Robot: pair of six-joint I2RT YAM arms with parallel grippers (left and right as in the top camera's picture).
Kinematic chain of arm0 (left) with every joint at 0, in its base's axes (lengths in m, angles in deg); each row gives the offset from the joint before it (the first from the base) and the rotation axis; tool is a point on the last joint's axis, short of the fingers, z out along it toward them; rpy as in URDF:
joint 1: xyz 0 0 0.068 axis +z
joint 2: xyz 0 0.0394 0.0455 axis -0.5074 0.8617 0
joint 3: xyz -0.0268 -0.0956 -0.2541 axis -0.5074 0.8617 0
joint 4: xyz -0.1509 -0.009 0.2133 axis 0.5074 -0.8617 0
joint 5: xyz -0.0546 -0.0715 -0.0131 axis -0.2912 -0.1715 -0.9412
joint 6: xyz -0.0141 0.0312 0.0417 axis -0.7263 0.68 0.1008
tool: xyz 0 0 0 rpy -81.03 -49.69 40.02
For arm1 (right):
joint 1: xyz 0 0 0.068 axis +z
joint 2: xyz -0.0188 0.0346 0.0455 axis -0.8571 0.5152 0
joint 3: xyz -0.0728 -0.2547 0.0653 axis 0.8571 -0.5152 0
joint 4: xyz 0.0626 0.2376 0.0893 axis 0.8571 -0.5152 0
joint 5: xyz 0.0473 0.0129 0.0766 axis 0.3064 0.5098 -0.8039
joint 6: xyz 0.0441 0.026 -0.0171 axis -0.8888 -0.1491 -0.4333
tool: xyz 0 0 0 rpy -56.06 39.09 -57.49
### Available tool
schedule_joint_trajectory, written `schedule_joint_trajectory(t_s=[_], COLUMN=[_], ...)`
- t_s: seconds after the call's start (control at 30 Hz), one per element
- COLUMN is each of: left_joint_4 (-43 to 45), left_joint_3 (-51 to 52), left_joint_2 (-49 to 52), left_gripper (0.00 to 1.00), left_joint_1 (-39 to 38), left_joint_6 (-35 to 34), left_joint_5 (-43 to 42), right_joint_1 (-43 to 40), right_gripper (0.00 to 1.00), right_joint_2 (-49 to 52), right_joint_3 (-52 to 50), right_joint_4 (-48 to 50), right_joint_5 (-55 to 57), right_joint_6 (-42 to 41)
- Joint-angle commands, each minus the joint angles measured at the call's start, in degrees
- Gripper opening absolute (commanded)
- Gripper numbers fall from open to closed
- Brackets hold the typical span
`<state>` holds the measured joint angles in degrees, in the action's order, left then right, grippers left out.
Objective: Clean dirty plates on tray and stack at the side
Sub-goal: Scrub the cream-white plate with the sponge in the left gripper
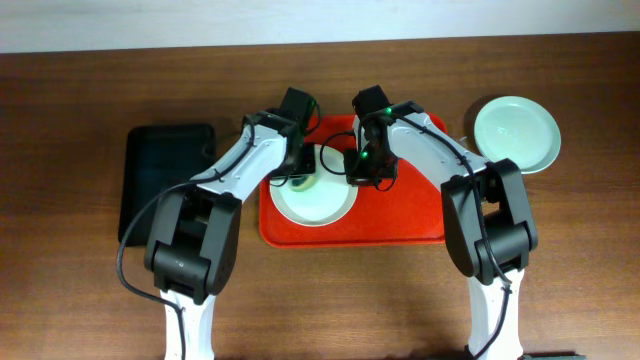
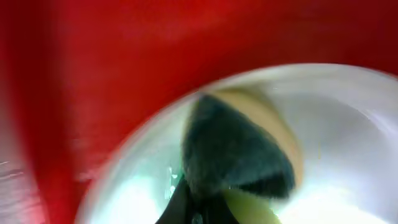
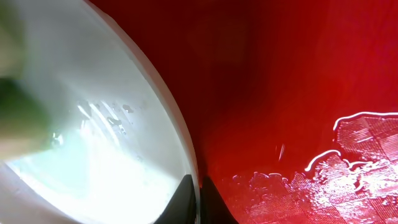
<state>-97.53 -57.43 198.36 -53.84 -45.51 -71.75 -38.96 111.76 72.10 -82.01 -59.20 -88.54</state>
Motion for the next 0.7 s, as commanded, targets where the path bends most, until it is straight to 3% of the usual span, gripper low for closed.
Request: schedule_joint_trajectory(t_s=[0.0, 0.17, 0.27, 0.47, 0.67], left_joint_4=[-3.2, -3.1, -4.3, -7.0, 2.3], left_joint_3=[0.6, 0.6, 0.6, 5.6, 16.0], left_joint_2=[-4.2, -14.7, -19.3, -18.4, -14.7], left_gripper=[0.0, 0.0, 0.0, 0.0, 0.0], left_joint_1=[1.7, 2.3, 5.9, 20.1, 30.8], left_joint_6=[0.3, -0.8, -0.8, -4.2, -4.4], left_joint_5=[23.2, 21.5, 15.8, 10.4, 6.8], right_joint_1=[-0.5, -0.5, -0.5, -0.5, -0.5], right_gripper=[0.04, 0.04, 0.04, 0.04, 0.04], right_joint_2=[1.7, 1.7, 1.7, 1.7, 1.7], right_joint_3=[-1.3, -1.3, -1.3, -1.3, -1.3], right_joint_4=[-0.6, -0.6, -0.6, -0.5, 0.1], right_joint_5=[3.8, 3.8, 3.8, 3.8, 3.8], right_joint_6=[0.1, 0.1, 0.1, 0.1, 0.1])
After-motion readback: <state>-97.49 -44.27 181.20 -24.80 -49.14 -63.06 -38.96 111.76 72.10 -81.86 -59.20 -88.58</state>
